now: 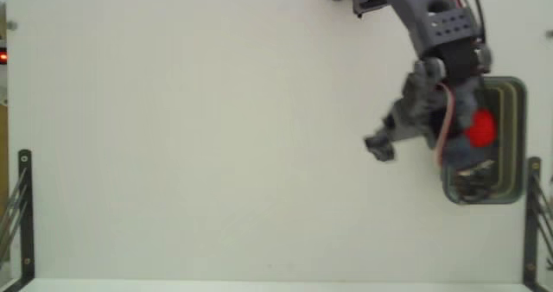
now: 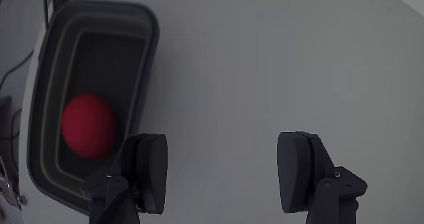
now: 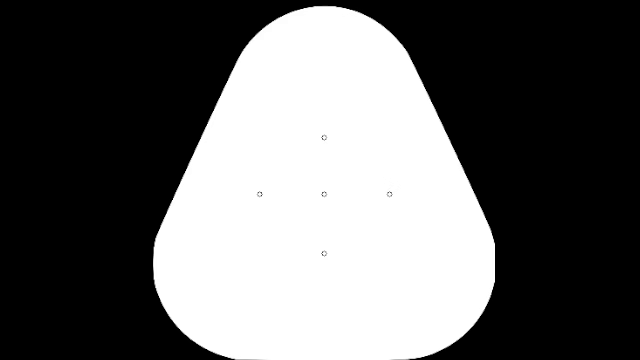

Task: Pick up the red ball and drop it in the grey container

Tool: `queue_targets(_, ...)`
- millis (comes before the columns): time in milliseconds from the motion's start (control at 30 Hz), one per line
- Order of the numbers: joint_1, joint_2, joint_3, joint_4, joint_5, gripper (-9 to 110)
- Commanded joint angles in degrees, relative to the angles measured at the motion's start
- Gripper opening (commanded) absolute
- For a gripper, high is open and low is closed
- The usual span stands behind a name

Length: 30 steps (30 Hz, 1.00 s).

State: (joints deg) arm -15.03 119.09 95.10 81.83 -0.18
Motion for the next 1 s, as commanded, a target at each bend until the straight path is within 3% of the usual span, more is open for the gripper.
queue_targets(0, 1.67, 5.51, 2.08, 0.04, 0.18, 110)
queue_targets(967, 14.4, 22.2, 18.64, 0.13, 0.18, 110)
